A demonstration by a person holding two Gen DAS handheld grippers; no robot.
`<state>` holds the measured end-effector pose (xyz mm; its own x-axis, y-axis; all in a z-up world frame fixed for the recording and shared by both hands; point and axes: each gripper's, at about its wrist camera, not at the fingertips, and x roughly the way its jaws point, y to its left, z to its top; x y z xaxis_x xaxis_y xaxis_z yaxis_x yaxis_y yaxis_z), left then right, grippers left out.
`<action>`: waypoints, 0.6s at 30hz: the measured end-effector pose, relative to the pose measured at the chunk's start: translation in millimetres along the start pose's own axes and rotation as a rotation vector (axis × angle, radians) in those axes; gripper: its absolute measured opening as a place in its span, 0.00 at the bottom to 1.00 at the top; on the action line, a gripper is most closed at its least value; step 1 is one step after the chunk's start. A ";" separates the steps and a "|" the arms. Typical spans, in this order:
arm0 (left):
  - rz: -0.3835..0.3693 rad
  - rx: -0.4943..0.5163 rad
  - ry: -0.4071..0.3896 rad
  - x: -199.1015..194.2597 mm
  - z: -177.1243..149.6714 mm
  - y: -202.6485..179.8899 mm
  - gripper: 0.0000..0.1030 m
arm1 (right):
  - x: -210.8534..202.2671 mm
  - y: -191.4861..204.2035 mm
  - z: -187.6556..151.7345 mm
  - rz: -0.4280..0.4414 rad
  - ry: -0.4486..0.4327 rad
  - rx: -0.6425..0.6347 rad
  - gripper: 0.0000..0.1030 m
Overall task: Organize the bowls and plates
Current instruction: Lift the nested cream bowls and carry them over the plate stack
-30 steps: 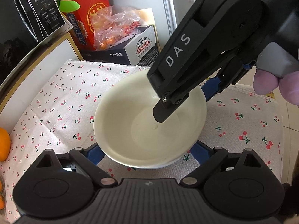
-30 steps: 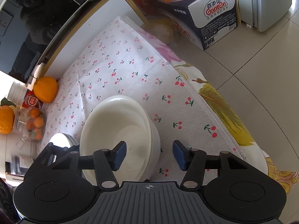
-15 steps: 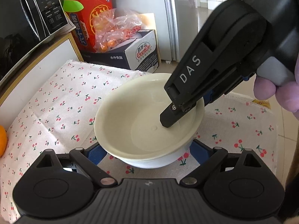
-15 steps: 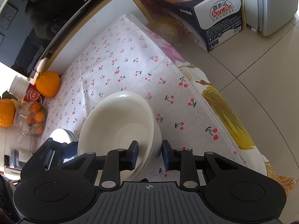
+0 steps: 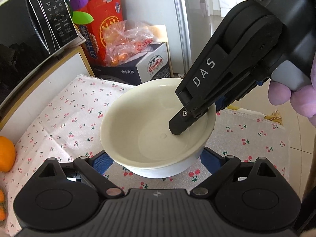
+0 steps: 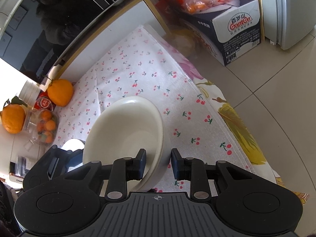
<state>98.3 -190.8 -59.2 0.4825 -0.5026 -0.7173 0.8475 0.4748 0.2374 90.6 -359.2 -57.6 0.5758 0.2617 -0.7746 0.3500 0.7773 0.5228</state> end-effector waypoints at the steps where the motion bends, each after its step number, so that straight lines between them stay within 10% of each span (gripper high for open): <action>1: 0.003 0.000 -0.002 -1.2 -0.1 0.1 0.91 | -0.6 1.4 -0.2 0.003 -0.001 0.000 0.26; 18: 0.052 -0.019 -0.030 -39.4 -13.8 16.2 0.90 | -7.1 48.7 -5.0 0.049 -0.004 -0.076 0.26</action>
<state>89.9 -153.3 -36.1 0.5325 -0.4984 -0.6842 0.8168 0.5145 0.2609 99.9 -320.4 -28.4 0.5936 0.2983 -0.7475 0.2644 0.8049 0.5312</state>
